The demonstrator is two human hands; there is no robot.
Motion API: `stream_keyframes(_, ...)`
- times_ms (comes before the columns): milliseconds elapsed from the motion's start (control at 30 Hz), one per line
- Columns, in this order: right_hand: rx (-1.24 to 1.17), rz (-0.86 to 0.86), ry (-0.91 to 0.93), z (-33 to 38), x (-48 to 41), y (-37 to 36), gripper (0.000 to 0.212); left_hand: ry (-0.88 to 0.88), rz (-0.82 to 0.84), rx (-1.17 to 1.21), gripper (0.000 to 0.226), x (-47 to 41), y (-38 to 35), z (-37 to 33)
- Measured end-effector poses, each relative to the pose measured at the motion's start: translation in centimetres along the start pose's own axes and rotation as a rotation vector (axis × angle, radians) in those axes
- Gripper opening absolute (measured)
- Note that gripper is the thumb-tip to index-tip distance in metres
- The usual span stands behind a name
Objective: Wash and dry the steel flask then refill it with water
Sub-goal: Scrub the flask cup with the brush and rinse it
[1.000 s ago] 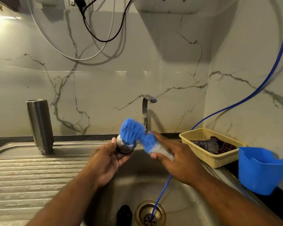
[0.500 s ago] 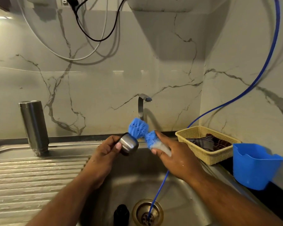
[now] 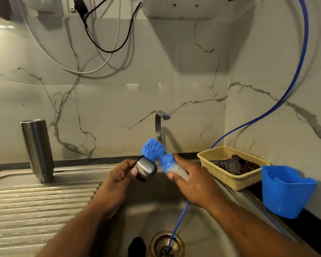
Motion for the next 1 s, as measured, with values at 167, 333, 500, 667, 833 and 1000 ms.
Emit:
stream_keyframes(167,0.054,0.051,0.134,1.1,0.2,-0.1,0.064,0.063,0.006,0.023,0.021,-0.1,0.0,0.7)
stream_keyframes(333,0.038,-0.009,0.019,-0.2,-0.3,0.4,0.069,0.069,-0.022,0.084,0.026,-0.3,0.1,0.9)
stream_keyframes(500,0.096,0.007,0.106,0.4,-0.1,0.1,0.072,0.162,0.007,0.240,0.027,-0.4,-0.4,2.1)
stream_keyframes(667,0.104,0.049,0.124,0.4,-0.1,-0.2,0.066,0.258,0.041,0.447,0.030,0.1,-1.7,1.9)
stream_keyframes(833,0.114,0.003,0.076,-0.7,-0.5,0.5,0.068,0.117,0.003,0.280,0.036,-0.1,-0.9,0.5)
stream_keyframes(1000,0.005,-0.049,0.200,0.6,-0.2,1.4,0.066,0.016,-0.089,0.180,0.031,-0.2,0.8,-1.0)
Point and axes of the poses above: each hand's wrist, its own x-axis away from the middle knuckle, its own y-axis out of the back of the hand, z = x × y, the point moved 8 cm from there along -x, towards the middle knuckle, and after that the axes turned 7 degrees about -x, right-handed, at the moved point
